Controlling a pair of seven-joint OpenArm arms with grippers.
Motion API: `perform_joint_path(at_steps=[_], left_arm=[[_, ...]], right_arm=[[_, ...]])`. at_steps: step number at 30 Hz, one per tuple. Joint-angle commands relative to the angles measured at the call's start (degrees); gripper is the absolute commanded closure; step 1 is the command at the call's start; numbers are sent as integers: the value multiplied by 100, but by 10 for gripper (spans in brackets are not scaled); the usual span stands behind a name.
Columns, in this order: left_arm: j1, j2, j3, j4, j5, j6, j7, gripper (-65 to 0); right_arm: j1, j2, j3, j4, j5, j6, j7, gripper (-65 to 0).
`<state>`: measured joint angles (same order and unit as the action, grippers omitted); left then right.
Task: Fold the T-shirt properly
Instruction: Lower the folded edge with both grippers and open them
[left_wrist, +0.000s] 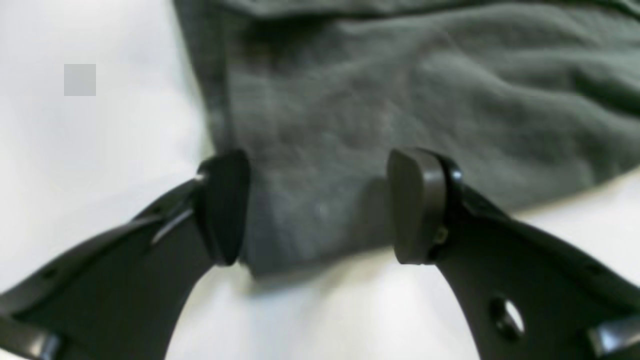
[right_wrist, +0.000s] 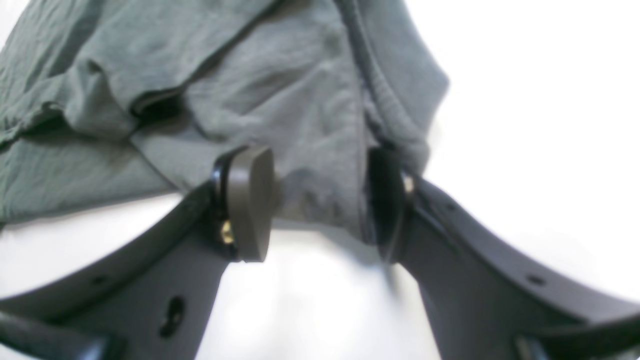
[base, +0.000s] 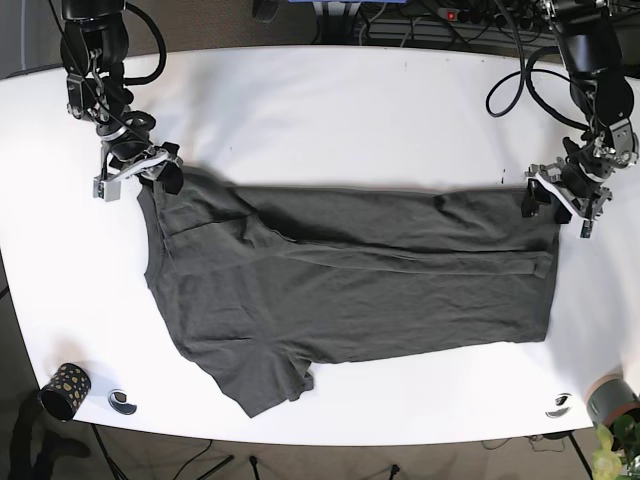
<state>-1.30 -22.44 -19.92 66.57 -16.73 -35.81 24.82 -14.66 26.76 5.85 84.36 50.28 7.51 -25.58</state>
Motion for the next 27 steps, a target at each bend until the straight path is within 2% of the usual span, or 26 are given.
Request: perform_joint_path(at_steps=[1, 4, 6, 8, 12, 14, 21, 27], left_arm=[[-94, -134, -43, 38, -107, -1, -130, -390], [-85, -143, -43, 29, -89, -1, -130, -389], [-85, -143, -8, 29, -89, -1, -130, -363], [-85, -143, -8, 29, 16, -1, -104, -274], [-85, -126, -8, -32, 491, -10, -95, -169], [-94, -126, -8, -173, 623, -28, -104, -154], [-85, -152, -34, -463, 614, -36, -130, -151], [-77, -310, -43, -472, 614, -45, -121, -151]], right_arm=[[37, 18, 44, 105, -83, 27, 31, -290], [46, -52, 44, 105, -285, 27, 31, -287], [46, -52, 44, 96, -417, 27, 31, -250], [46, -52, 44, 96, -523, 27, 31, -171], [55, -52, 44, 96, -584, 27, 31, -81], [55, -43, 44, 96, -584, 27, 31, -78], [19, 1, 70, 131, -584, 62, 31, -75], [-209, 115, 378, 298, -584, 80, 31, -79]])
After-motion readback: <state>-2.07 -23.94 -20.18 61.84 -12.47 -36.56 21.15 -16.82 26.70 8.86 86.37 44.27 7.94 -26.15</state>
